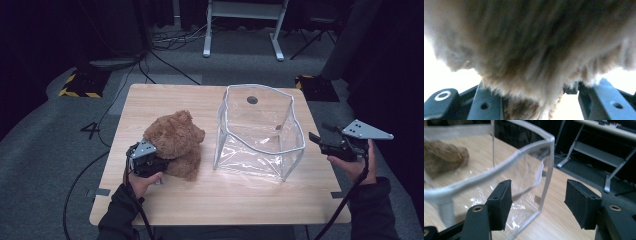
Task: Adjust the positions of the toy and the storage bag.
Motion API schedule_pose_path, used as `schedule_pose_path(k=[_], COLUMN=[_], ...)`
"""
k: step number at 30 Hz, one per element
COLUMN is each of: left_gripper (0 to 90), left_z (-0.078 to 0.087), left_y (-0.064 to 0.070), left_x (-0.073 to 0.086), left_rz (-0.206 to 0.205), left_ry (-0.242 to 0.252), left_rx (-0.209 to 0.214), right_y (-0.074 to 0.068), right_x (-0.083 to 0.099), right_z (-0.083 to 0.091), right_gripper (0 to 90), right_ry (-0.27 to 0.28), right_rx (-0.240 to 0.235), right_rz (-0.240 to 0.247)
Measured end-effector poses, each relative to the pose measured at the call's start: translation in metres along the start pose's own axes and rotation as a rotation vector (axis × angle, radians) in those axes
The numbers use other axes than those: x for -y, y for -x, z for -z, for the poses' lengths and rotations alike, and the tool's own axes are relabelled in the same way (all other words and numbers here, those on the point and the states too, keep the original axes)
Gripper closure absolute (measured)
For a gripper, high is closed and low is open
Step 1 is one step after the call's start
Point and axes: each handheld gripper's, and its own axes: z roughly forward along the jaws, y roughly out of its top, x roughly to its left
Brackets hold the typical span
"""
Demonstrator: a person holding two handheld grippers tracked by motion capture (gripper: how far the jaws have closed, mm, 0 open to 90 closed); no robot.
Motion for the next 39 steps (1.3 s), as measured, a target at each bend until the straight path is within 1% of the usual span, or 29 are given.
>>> schedule_pose_path(k=[2,4,7,11,12,13,14,15,16,17,18,20,22,23,25,27,28,30,33,34,35,37,38,39], left_gripper=[55.4,55.4,55.4,55.4,55.4,55.4,55.4,55.4,55.4,55.4,55.4,55.4,55.4,55.4,55.4,55.5,55.4,55.4,55.4,55.4,55.4,55.5,55.5,55.5], left_z=[0.0,0.0,0.0,-0.001,-0.001,-0.001,-0.001,-0.001,-0.001,-0.001,-0.001,-0.001,-0.001,-0.001,-0.001,-0.001,-0.001,-0.001,-0.002,-0.002,-0.002,-0.003,-0.005,-0.005], left_y=[0.0,0.0,0.0,0.0,0.0,0.0,0.0,0.0,0.0,0.0,0.0,0.0,0.0,0.0,0.0,0.0,0.0,0.0,0.0,0.0,0.0,0.001,0.001,0.001], left_x=[0.0,0.0,0.0,0.0,0.0,0.0,0.0,0.0,0.0,0.0,0.0,0.0,0.0,0.0,0.0,0.0,0.0,0.0,0.0,0.0,0.0,0.0,-0.001,-0.001], left_rz=[-0.004,-0.005,-0.004,-0.002,-0.003,-0.003,-0.004,-0.004,-0.004,-0.004,-0.004,-0.006,-0.007,-0.008,-0.007,-0.007,-0.008,-0.005,-0.007,-0.007,-0.009,-0.011,-0.011,-0.011], left_ry=[0.0,-0.001,0.0,0.001,0.001,0.001,0.001,0.001,0.001,0.001,0.002,0.002,0.002,0.002,0.003,0.003,0.003,0.005,0.006,0.006,0.006,0.006,0.01,0.01], left_rx=[0.001,0.0,0.0,-0.001,-0.001,0.0,0.0,0.0,0.001,0.001,0.0,0.001,0.0,0.0,0.0,0.0,0.001,0.001,0.0,0.0,-0.003,-0.004,-0.007,-0.007], right_y=[0.0,0.001,0.003,0.002,0.002,0.0,-0.001,-0.001,-0.005,-0.005,-0.008,-0.011,-0.013,-0.014,-0.016,-0.017,-0.02,-0.021,-0.023,-0.023,-0.023,-0.023,-0.025,-0.025], right_x=[0.007,0.014,0.026,0.042,0.045,0.048,0.052,0.052,0.058,0.058,0.063,0.066,0.069,0.07,0.072,0.072,0.073,0.073,0.073,0.073,0.072,0.071,0.069,0.069], right_z=[-0.004,-0.008,-0.013,-0.022,-0.024,-0.027,-0.029,-0.029,-0.035,-0.035,-0.042,-0.05,-0.059,-0.063,-0.073,-0.076,-0.087,-0.092,-0.102,-0.102,-0.109,-0.111,-0.118,-0.118], right_gripper=[37.6,37.3,36.7,35.3,35.1,34.8,34.6,34.6,34.3,34.3,34.2,34.2,34.2,34.3,34.4,34.9,36.6,37.4,37.6,37.6,37.2,37.2,37.1,37.1], right_ry=[-0.035,-0.063,-0.073,-0.107,-0.111,-0.12,-0.131,-0.131,-0.151,-0.151,-0.169,-0.185,-0.2,-0.203,-0.206,-0.209,-0.217,-0.2,-0.203,-0.203,-0.215,-0.215,-0.211,-0.211], right_rx=[0.023,0.04,0.03,0.018,0.006,-0.004,-0.007,-0.007,-0.024,-0.024,-0.033,-0.043,-0.053,-0.054,-0.073,-0.076,-0.071,-0.092,-0.097,-0.097,-0.094,-0.095,-0.102,-0.102], right_rz=[0.018,0.023,-0.005,-0.025,-0.03,-0.032,-0.03,-0.03,-0.028,-0.028,-0.027,-0.027,-0.027,-0.031,-0.046,-0.042,-0.026,-0.041,-0.041,-0.041,-0.046,-0.046,-0.056,-0.056])
